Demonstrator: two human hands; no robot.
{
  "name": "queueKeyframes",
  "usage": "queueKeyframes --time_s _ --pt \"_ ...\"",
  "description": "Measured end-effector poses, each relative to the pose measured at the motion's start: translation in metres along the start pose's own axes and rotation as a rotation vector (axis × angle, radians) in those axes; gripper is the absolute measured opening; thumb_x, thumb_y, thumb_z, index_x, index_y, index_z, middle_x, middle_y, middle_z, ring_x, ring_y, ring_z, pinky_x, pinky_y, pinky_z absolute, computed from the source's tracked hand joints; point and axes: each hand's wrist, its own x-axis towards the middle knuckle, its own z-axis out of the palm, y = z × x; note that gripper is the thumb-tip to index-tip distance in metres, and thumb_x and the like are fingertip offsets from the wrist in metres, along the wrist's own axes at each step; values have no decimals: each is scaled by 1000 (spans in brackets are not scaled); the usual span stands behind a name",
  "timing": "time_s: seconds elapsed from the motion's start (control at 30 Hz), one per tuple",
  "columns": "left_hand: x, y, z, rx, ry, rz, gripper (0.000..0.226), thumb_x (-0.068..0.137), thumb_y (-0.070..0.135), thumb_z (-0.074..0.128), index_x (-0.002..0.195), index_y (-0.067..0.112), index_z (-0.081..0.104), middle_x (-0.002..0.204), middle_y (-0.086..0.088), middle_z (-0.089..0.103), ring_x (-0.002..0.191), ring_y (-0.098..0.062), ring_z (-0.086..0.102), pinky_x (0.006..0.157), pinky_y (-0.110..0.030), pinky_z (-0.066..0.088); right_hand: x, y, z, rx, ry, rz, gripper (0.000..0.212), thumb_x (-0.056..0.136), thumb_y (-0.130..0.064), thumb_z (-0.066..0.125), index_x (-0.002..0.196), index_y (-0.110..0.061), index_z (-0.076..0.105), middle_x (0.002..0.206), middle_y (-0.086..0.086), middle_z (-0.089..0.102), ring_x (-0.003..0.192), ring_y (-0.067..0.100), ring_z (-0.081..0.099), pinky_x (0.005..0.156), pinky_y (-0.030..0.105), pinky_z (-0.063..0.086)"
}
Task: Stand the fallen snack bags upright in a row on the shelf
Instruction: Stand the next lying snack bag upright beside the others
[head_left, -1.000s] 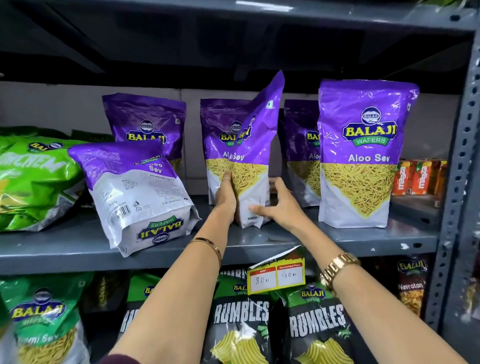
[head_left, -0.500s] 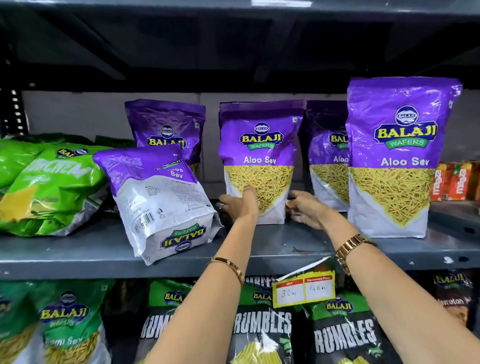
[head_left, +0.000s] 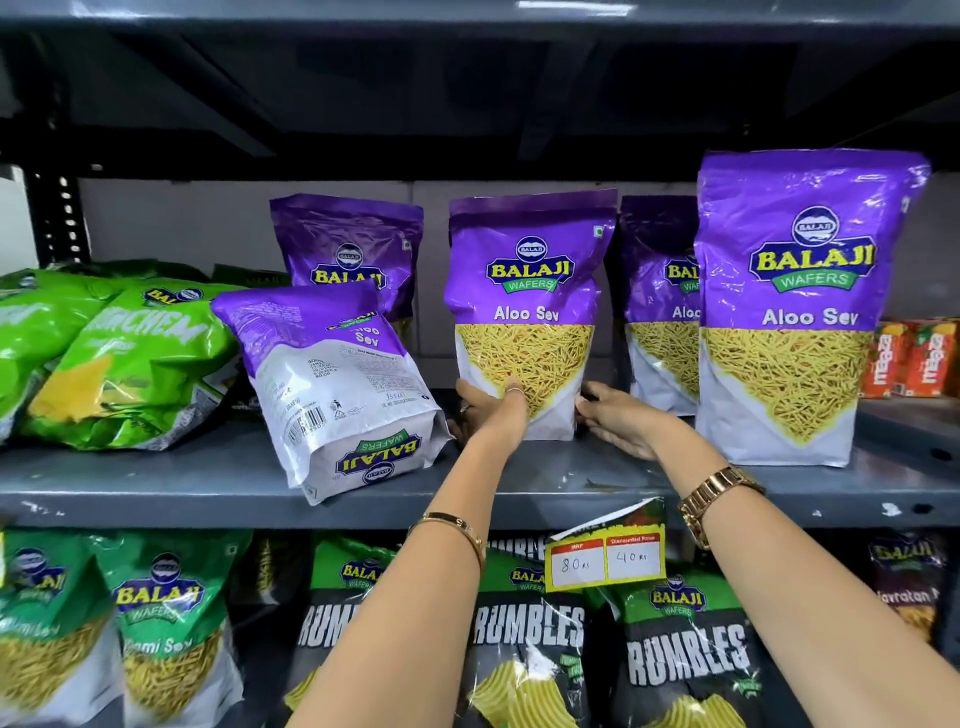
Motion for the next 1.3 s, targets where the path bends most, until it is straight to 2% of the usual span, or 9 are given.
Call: queueKeyframes --time_s 0.13,0.27,0.4,0.5,0.67,0.77,0.93,1.13,1.3 --pt "-15 -4 -8 69 -61 29 82 91 50 37 146 15 -12 157 -12 11 144 -32 4 117 -42 9 -11 1 0 -40 29 -38 47 96 -14 37 142 -14 26 145 11 40 130 20 40 103 26 35" --pt "-31 -4 -15 85 -94 29 83 91 49 36 145 15 -17 158 -12 7 144 -31 8 116 -41 9 -24 0 1 -72 15 -61 45 97 -14 36 142 -13 29 133 10 49 105 9 46 70 11 37" --pt "-42 -4 -20 9 -87 34 86 90 49 41 145 15 -15 157 -15 12 143 -33 14 117 -45 13 -32 4 2 -87 46 -98 45 97 -14 37 141 -12 30 145 9 41 130 20 40 98 23 34" --pt "-48 -4 -24 18 -65 20 86 88 51 40 145 17 -14 156 -14 15 141 -36 15 117 -46 14 -33 7 2 -90 78 -98 47 96 -15 39 142 -12 29 148 10 38 134 24 37 114 34 27" --pt "-54 -5 -25 28 -65 79 91 87 56 40 145 17 -18 158 -15 7 141 -39 12 115 -48 10 -34 7 2 -24 164 -107 48 90 -12 50 137 -11 38 141 11 47 127 25 44 110 38 34" --pt "-57 -7 -25 -78 -2 240 92 87 46 50 146 12 -13 157 -19 0 143 -35 10 116 -45 12 -37 -2 4 -152 425 -245 52 83 -12 58 133 -13 41 135 13 52 123 29 50 105 45 40" --pt "-58 -5 -27 -153 41 404 99 83 38 62 146 8 -9 155 -23 7 144 -30 5 118 -41 11 -48 -48 4 -484 845 -643 35 81 -10 53 116 -8 51 119 18 56 108 36 52 87 37 41" --pt "-53 -6 -27 -149 29 486 119 71 36 76 145 6 -11 154 -24 6 144 -30 5 119 -37 9 -31 -116 1 -804 844 -903 29 86 -13 45 114 -3 52 118 19 55 108 34 47 89 37 37" --pt "-49 -13 -23 -93 0 504 121 69 37 78 145 7 -12 155 -24 -2 144 -30 -2 119 -39 3 -1 -167 5 -1036 811 -930 32 90 -20 43 118 -7 51 122 18 54 111 36 48 93 43 37"
